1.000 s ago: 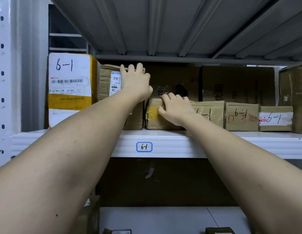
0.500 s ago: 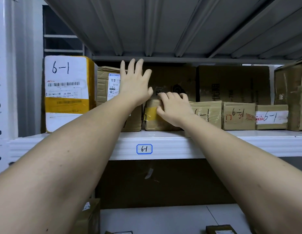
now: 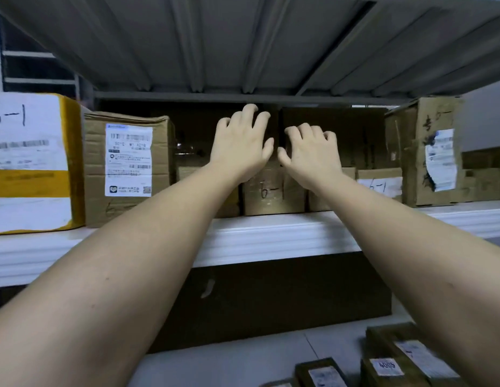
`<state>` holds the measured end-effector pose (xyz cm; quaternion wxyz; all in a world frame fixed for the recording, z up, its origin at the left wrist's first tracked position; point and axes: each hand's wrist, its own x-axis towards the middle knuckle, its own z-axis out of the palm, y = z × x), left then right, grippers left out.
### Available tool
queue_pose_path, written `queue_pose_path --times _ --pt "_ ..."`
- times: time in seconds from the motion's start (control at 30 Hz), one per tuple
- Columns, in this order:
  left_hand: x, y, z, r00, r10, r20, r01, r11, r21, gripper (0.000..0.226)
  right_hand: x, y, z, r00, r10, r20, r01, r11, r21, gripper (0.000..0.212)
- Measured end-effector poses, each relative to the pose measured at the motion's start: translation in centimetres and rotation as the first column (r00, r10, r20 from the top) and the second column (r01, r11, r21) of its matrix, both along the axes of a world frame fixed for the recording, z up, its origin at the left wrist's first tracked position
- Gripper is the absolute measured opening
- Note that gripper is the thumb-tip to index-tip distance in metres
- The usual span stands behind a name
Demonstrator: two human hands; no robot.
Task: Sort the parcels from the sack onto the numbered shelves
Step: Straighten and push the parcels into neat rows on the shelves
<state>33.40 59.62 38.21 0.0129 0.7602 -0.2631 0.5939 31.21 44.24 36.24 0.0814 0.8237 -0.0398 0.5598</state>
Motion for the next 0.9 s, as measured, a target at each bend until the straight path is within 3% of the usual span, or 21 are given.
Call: queue_pose_path --times 0.3,0.53,0.77,0.9 --pt "-3.0 -15.0 -2.1 0.986 0.073 -0.15 -0.079 0.996 -0.034 0.051 -3.3 -14.4 -0.3 0.996 0.04 0.08 -0.04 0.999 -0.004 0.052" --pt "-3.8 -24.9 -3.6 0.957 0.096 -0.273 -0.087 0.995 0.045 0.055 -5.8 -23.3 -0.9 0.997 0.031 0.076 -0.03 0.999 -0.018 0.063" --pt "-3.5 -29.8 -4.6 0.928 0.102 -0.359 -0.064 0.991 0.117 0.06 -6.7 -28.1 -2.6 0.999 -0.031 0.037 0.014 0.917 0.399 0.101" --pt "-3.0 -31.2 -5.3 0.919 0.095 -0.383 -0.06 0.993 0.102 0.056 -6.3 -28.9 -4.3 1.0 -0.027 -0.015 0.031 0.88 0.474 0.104"
